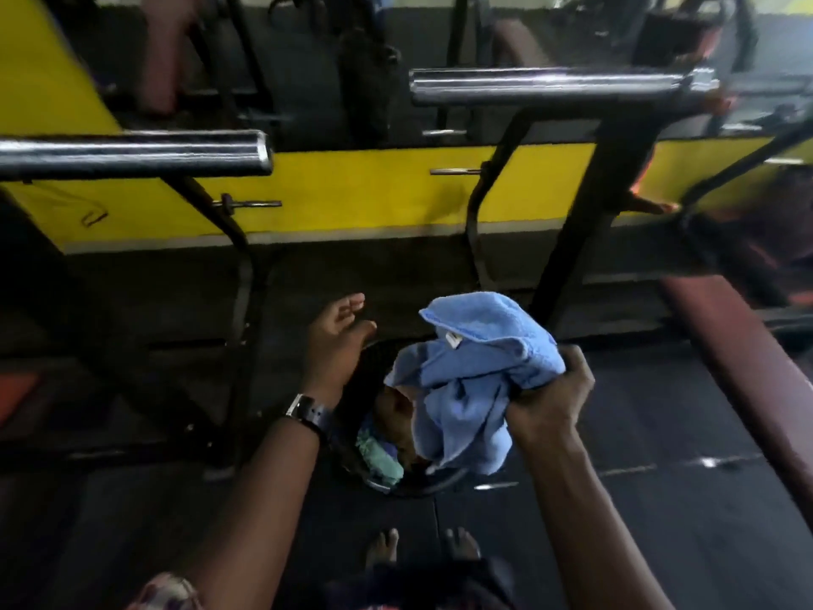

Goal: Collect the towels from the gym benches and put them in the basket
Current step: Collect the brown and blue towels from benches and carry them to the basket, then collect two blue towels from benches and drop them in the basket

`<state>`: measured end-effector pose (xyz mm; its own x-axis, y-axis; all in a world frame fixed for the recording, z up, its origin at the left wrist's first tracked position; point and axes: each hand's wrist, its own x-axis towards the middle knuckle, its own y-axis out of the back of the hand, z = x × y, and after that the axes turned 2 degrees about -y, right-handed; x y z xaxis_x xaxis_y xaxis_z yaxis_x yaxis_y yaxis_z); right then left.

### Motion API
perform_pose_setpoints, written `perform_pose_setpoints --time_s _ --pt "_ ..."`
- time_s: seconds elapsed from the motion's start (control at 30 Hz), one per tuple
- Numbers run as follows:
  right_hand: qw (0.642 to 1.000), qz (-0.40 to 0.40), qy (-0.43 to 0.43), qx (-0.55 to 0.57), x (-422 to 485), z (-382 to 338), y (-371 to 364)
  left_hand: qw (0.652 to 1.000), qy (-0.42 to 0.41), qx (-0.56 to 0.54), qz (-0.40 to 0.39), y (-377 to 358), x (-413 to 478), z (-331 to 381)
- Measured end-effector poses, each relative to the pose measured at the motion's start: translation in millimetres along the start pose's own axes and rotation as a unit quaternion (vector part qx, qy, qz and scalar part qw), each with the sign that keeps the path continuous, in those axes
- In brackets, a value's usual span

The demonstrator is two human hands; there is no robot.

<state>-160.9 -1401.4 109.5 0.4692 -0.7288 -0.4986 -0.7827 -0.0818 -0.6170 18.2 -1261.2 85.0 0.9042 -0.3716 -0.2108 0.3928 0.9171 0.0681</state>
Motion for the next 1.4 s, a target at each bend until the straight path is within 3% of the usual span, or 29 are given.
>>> perform_pose_setpoints --time_s 0.17,0.37,0.5,0.6,0.83,1.03,1.4 --pt "0.978 -0.055 -0.004 -0.201 54.6 29.4 -33.1 0.993 0.015 -0.02 0.117 16.2 3.3 -9.5" --pt "0.897 -0.158 -0.059 -0.408 72.4 40.8 -27.2 0.971 0.055 -0.047 0.226 23.8 -47.9 -16.9" --pt "0.858 -0.13 -0.075 -0.49 72.3 47.6 -20.1 0.968 0.06 -0.064 0.234 18.7 -81.6 -15.4" --pt "0.854 -0.141 -0.089 -0.493 62.0 59.9 -26.0 0.959 0.051 -0.08 0.267 24.8 -113.5 -13.3" --pt "0.828 -0.27 -0.105 -0.48 -18.4 106.8 -47.1 0.92 0.038 -0.133 0.366 74.1 -208.8 -13.8" --pt "0.77 -0.39 -0.133 -0.487 -144.5 168.3 -38.0 0.875 -0.012 -0.183 0.449 143.4 -340.9 -22.2" --pt "0.641 -0.575 -0.225 -0.456 -441.0 287.8 36.3 0.709 -0.068 -0.252 0.654 279.2 -637.3 -79.7"
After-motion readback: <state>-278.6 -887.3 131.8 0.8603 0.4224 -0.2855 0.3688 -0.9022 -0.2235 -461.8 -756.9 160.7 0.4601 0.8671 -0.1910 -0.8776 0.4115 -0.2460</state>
